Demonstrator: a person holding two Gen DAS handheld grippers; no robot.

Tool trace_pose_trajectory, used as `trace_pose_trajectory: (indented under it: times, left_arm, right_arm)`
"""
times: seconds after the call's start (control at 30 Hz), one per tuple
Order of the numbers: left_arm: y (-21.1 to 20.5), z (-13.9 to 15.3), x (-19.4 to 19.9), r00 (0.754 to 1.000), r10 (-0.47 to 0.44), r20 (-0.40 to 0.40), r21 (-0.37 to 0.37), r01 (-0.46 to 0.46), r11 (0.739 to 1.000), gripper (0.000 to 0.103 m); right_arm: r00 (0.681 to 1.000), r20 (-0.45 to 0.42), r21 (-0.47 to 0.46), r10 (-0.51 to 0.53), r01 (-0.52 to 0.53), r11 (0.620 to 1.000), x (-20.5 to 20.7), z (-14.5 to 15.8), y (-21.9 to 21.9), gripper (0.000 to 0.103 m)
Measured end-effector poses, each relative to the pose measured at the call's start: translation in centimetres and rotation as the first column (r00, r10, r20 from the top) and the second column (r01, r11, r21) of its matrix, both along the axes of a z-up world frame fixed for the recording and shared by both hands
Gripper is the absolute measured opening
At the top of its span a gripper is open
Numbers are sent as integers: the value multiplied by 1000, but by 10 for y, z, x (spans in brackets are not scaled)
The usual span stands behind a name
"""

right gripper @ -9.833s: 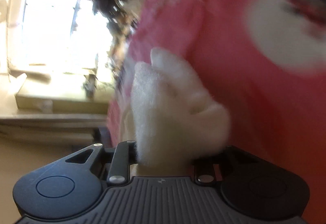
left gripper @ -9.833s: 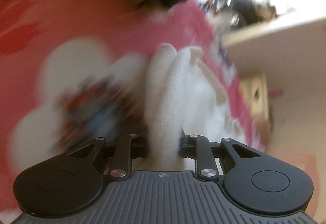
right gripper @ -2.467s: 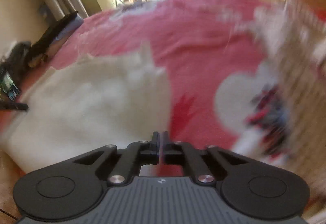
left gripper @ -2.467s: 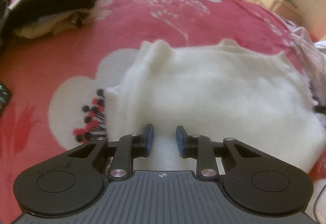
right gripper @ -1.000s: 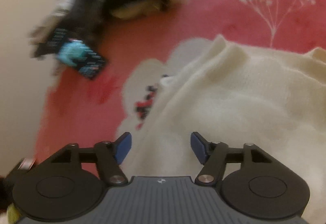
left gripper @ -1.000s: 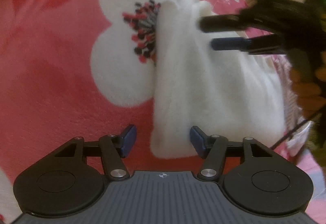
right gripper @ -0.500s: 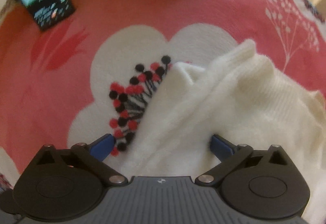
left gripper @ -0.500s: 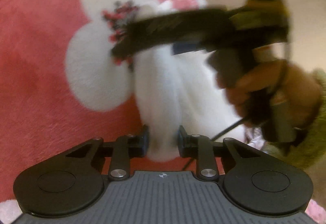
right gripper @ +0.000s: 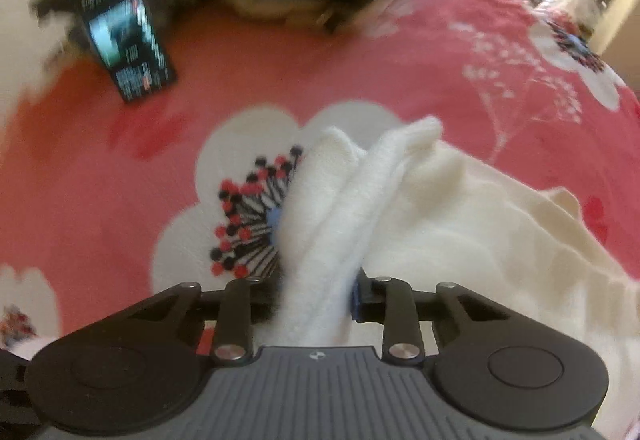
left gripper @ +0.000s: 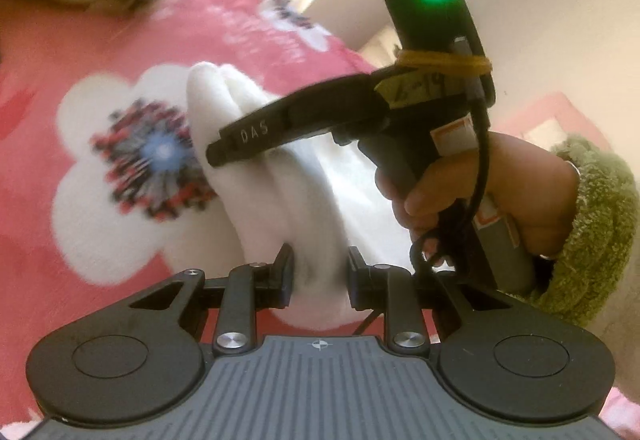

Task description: Fold clothes

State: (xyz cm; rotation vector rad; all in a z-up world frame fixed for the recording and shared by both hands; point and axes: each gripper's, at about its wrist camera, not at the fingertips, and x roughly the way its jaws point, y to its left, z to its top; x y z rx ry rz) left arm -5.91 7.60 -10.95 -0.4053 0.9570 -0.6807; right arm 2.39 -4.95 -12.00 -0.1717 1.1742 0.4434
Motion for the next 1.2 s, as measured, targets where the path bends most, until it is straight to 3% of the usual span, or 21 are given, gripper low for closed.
trace_pose_trajectory:
  times: [0.23,0.47,0.6,0.73,0.87,0.97,1.0,1.03,1.1,1.13,1.2]
  left_arm:
    - [-75,40,-9,987,-117,108,41,113,993,24]
    - [-178,56,-11,949,-281,144,80,272,959,24]
    - [-237,42,-3,919,-373,125,103,362,926,24]
    - [-287,27,2,894,-438,97,124,426,896,24]
    - [-318,6,2,877,-477,49,156,465,871,26]
    - [-334,-26,6,871,-488,-61,196,490,850,28]
    - [-336,-32,7,870,-485,-85,202,492,847,29]
    - [-335,-32,9,872,-482,-88,192,490,851,31]
    - [-325,-22,14,878,-471,-79,140,478,867,38]
    - [-316,-14,17,884,-461,-80,96,467,879,46]
    - [-289,3,24,906,-417,-76,20,420,907,52]
  right_arm:
    - [987,57,263,-151,131,956,-13,50,-103,29]
    - [945,20,514,-327,271,814,-31,59,-246,29]
    - [921,-11,588,-389,321,742,-40,39,-319,29]
    - [914,-29,637,-405,329,697,-44,15,-369,29]
    - [920,-48,646,-389,325,690,-45,-16,-396,29]
    - [892,-161,592,-423,430,682,-42,-65,-412,30]
    - [876,-201,607,-439,463,646,-43,-79,-418,30]
    - [859,-238,640,-454,490,591,-45,-91,-424,30]
    - [844,-262,672,-467,507,540,-47,-98,-429,31]
    - [847,-255,672,-466,502,545,-45,-96,-427,31]
    - [859,-233,653,-456,486,581,-41,-90,-422,33]
